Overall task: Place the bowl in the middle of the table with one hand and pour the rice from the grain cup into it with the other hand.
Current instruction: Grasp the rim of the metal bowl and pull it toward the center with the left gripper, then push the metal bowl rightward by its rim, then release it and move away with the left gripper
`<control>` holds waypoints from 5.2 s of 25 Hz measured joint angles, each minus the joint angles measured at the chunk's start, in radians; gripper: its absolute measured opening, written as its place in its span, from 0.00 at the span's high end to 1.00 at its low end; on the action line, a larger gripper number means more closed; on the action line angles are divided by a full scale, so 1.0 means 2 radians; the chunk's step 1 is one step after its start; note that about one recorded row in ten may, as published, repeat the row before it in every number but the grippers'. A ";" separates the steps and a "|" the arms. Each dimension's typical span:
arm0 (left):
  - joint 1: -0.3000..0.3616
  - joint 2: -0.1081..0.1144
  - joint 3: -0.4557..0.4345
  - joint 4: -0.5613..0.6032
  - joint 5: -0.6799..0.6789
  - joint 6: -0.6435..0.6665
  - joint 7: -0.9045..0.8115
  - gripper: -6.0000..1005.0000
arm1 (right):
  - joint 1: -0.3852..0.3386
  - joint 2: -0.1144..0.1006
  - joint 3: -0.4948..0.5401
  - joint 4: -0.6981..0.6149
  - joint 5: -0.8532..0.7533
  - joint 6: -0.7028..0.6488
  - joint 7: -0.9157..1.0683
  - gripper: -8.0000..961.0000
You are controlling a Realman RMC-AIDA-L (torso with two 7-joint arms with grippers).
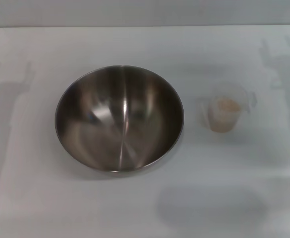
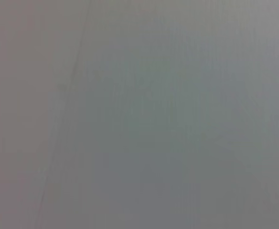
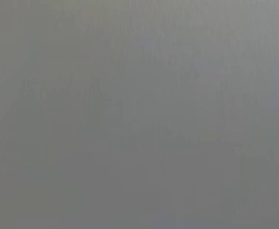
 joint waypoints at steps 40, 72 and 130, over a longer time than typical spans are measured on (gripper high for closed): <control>-0.025 0.005 -0.194 -0.688 -0.102 -1.441 0.210 0.19 | 0.003 -0.001 0.014 -0.005 0.001 0.004 0.000 0.31; -0.048 0.003 -0.141 -0.521 -0.091 -1.366 0.246 0.36 | -0.001 -0.001 0.008 -0.005 -0.003 0.002 0.000 0.31; -0.249 0.005 -0.199 -0.249 -0.139 -1.227 0.298 0.88 | -0.001 0.000 0.009 -0.005 -0.001 0.005 0.004 0.31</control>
